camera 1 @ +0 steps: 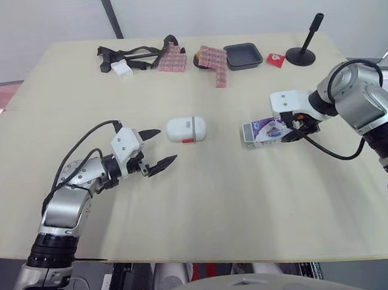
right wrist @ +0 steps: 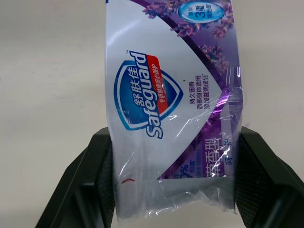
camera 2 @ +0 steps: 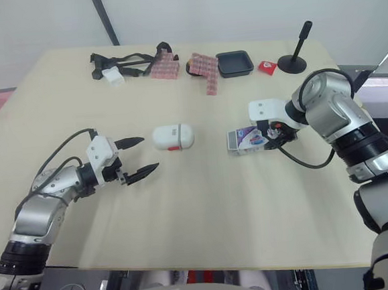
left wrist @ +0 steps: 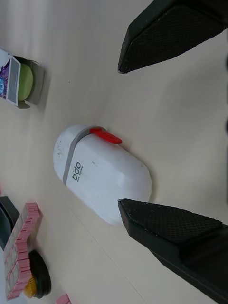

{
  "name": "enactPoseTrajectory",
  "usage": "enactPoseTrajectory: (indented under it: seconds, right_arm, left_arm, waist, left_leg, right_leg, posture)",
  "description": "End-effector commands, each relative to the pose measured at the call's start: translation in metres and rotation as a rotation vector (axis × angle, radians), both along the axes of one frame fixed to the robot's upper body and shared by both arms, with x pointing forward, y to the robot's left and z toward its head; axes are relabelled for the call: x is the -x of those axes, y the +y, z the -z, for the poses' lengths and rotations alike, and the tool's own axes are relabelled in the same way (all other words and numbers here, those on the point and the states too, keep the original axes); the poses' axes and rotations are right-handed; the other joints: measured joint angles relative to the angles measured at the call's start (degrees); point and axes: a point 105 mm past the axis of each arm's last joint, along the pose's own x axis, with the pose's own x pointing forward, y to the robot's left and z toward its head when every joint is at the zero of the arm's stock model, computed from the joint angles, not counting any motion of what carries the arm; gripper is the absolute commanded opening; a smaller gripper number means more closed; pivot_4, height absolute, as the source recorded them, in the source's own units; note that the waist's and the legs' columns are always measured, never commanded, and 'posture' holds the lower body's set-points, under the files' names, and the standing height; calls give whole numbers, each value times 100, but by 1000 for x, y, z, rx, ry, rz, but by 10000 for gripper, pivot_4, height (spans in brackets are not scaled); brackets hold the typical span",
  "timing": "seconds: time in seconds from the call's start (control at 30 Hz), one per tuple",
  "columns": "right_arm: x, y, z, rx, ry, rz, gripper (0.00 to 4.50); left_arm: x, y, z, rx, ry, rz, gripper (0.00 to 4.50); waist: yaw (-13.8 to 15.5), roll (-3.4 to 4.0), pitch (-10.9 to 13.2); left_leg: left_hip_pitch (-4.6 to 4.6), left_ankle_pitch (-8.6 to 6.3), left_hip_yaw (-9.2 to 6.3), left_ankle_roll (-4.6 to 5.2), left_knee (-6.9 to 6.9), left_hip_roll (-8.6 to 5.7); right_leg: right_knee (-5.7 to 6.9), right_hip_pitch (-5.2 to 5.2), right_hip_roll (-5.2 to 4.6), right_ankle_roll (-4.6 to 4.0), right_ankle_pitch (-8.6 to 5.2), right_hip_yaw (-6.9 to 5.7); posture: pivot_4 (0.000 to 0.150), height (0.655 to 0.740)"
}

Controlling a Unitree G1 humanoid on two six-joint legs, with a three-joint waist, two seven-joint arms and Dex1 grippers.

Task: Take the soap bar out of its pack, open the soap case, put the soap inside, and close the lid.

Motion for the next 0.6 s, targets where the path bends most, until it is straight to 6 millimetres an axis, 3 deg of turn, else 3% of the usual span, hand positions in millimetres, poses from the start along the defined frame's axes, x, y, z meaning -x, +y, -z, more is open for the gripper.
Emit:
enactPoseTrajectory:
  seconds: [0.03,0.13,0.17,0.23,0.3,0.4,0.6]
  right_arm:
    - [-5,-4,-11,33,-58,-24,25838]
    - [-2,-1,-13,8,-64,-51,25838]
    - [8,2,-12,9,-41,-117,25838]
    - [4,-1,-11,41,-74,-118,25838]
    - [-6,-8,-3,46,-89,-44,25838]
    - [7,-2,11,20,-23,-83,25838]
    - [-13,11,5,-160,-17,89,25838]
  left_arm:
    - [-1,-3,-9,-5,-50,15,45000]
    - [-2,-2,-11,-2,-55,12,45000]
    - [-2,-2,-11,-4,-55,13,45000]
    - [-1,-3,-10,-6,-54,13,45000]
    - [-1,-2,-10,-5,-52,12,45000]
    - [-1,-2,-9,-7,-50,11,45000]
    - [0,-3,-9,-13,-50,15,45000]
  waist:
    - [-12,0,0]
    - [-7,0,0]
    - [-7,0,0]
    - [7,0,0]
    - [-2,0,-1]
    - [7,-1,-1]
    - [-99,0,-5]
  left_leg:
    - [0,0,1,0,1,0]
    - [-1,0,2,0,1,1]
    - [-1,0,2,0,1,1]
    - [-4,0,1,0,1,0]
    - [-4,0,2,0,2,0]
    - [-4,0,3,0,7,-1]
    - [-1,2,4,-3,7,5]
  right_leg:
    - [1,-2,-4,0,0,-1]
    - [3,-4,0,-1,0,1]
    - [3,-4,3,-1,0,2]
    - [2,-5,6,-1,0,5]
    - [4,-7,2,-1,0,4]
    - [7,-5,-2,-1,0,3]
    - [15,-1,-3,-2,1,3]
  posture:
    - [1500,7400]
    - [1500,7400]
    - [1500,7400]
    - [1500,7400]
    - [1500,7400]
    - [1500,7400]
    - [1500,7400]
